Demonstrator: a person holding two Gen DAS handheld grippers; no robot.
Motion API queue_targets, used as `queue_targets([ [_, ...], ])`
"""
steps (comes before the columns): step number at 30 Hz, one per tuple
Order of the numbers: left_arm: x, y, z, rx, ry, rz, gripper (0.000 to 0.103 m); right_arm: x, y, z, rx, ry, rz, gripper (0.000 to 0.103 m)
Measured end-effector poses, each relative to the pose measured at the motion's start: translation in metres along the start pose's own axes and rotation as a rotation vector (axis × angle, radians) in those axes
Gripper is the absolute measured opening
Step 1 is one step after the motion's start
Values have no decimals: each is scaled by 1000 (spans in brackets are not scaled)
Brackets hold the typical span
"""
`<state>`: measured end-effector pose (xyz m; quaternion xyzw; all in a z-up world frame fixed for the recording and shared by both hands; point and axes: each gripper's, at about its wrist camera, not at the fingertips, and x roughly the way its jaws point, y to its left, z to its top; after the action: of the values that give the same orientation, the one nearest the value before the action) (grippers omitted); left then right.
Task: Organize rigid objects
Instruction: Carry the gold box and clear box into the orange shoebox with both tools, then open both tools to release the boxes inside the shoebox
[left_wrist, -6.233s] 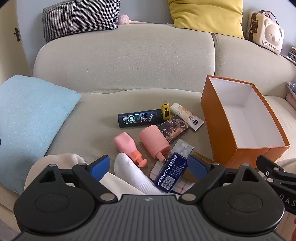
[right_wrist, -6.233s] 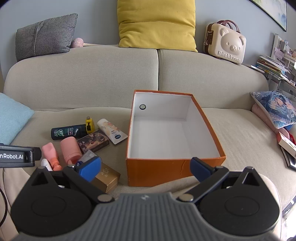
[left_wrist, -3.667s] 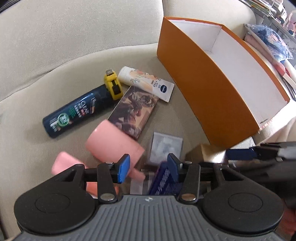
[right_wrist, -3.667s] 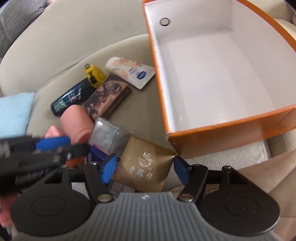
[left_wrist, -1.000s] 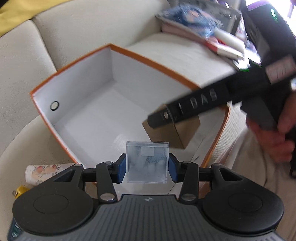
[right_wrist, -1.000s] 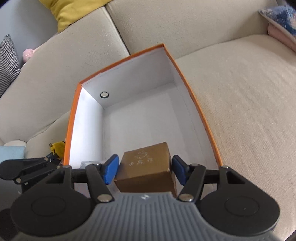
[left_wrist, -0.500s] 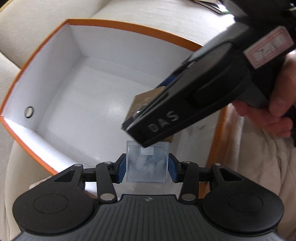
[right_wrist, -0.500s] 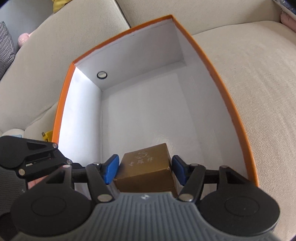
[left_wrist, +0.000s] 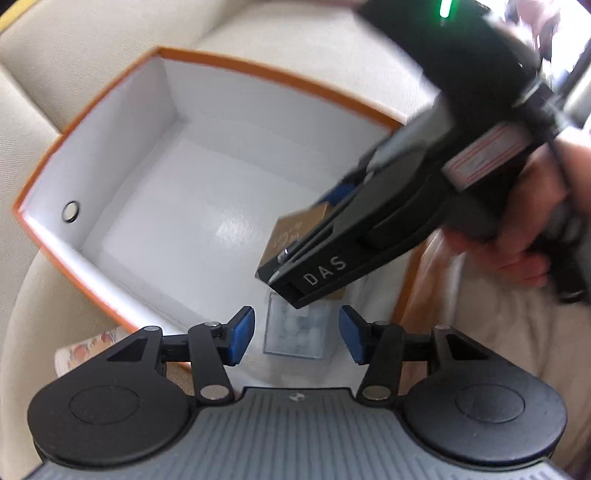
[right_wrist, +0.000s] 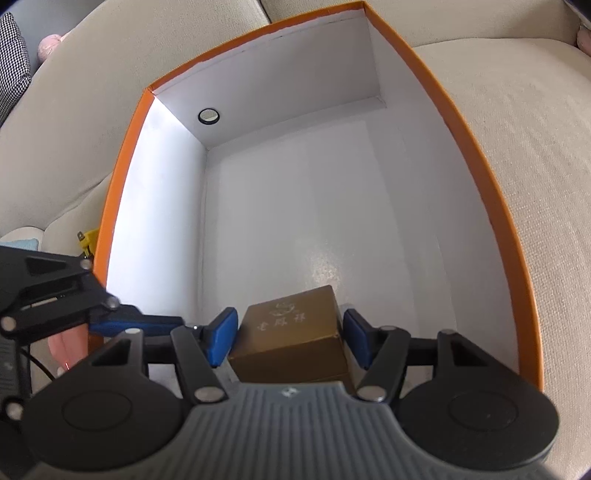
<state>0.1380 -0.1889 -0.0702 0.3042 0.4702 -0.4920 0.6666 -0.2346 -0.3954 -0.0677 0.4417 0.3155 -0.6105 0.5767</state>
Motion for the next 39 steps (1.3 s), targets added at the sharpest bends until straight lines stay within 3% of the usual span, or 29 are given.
queue_targets([
  [3, -29, 9, -15, -112, -76, 50, 63, 3, 4, 0, -18, 13, 1, 64],
  [7, -62, 19, -37, -245, -178, 30, 68, 3, 11, 0, -53, 22, 15, 64],
  [11, -64, 26, -33, -384, -201, 92, 67, 9, 22, -2, -102, 40, 5, 64],
  [18, -54, 39, -43, -587, -188, 39, 52, 16, 32, -4, -140, 94, 11, 64],
  [28, -40, 36, -53, -701, -172, 2, 44, 19, 26, 2, -83, 134, 22, 67],
  [34, -43, 39, -60, -738, -194, -22, 39, 16, 17, 7, -7, 107, 32, 69],
  [39, -43, 38, -62, -747, -202, -35, 36, 16, 13, 8, 36, 104, 21, 47],
])
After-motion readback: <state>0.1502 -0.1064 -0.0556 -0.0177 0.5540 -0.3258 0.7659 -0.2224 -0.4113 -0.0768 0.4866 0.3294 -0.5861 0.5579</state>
